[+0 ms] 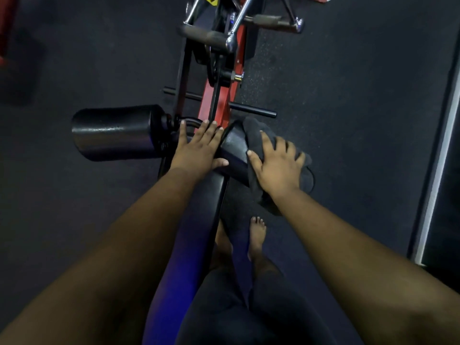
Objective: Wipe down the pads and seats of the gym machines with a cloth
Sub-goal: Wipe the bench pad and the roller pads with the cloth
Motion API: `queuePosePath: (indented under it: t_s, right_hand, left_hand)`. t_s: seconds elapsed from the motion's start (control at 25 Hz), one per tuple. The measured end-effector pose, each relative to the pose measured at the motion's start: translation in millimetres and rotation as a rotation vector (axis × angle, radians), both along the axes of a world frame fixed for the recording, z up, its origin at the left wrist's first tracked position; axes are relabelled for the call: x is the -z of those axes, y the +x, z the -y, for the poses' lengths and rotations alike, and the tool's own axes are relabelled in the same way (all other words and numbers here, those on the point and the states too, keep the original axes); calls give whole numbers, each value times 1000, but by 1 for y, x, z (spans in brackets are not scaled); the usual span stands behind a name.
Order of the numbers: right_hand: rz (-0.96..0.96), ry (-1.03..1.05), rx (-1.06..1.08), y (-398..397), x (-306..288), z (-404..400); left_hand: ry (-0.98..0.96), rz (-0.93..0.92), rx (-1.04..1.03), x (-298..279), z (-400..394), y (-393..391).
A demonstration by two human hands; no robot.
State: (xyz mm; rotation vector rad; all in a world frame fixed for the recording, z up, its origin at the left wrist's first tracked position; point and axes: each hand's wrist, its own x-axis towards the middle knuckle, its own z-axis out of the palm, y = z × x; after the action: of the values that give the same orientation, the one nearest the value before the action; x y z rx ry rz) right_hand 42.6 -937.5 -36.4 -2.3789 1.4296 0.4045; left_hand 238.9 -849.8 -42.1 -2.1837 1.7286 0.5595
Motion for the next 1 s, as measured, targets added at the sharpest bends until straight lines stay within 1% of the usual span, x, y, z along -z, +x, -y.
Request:
queuePosePath:
  t_s: [0.12, 0.2, 0.36, 0.44, 0.64, 0.72, 0.84, 0.88, 0.92, 1.0]
  right_hand:
    - [4, 50, -51, 6, -14, 28]
    - [74, 3, -107, 3, -28, 33]
    - [243, -82, -261, 15, -58, 16]
    - [265, -87, -334, 30, -69, 5]
    - [359, -93, -452, 102, -96, -13]
    - [397, -103, -545, 144, -103, -16]
    - [456, -131, -701, 214, -99, -22]
    - [443, -129, -764, 237, -93, -25]
    - [383, -96, -831, 260, -83, -27]
    - [136, 54, -964, 298, -51, -29]
  left_hand:
    - [-8, -42, -76, -13, -6, -8]
    - [-26, -82, -142, -23, -25, -9]
    - [-27, -151, -335, -38, -72, -1]
    - [-21, -167, -436, -44, -90, 10]
    - [-69, -211, -692, -67, -120, 42]
    - [-89, -228, -810, -69, -128, 56]
    - [-103, -225, -969, -56, -138, 79]
    - [-114, -223, -1025, -49, -141, 88]
    - [-133, -217, -1085, -42, -143, 96]
    - [-194, -245, -1221, -24, -145, 113]
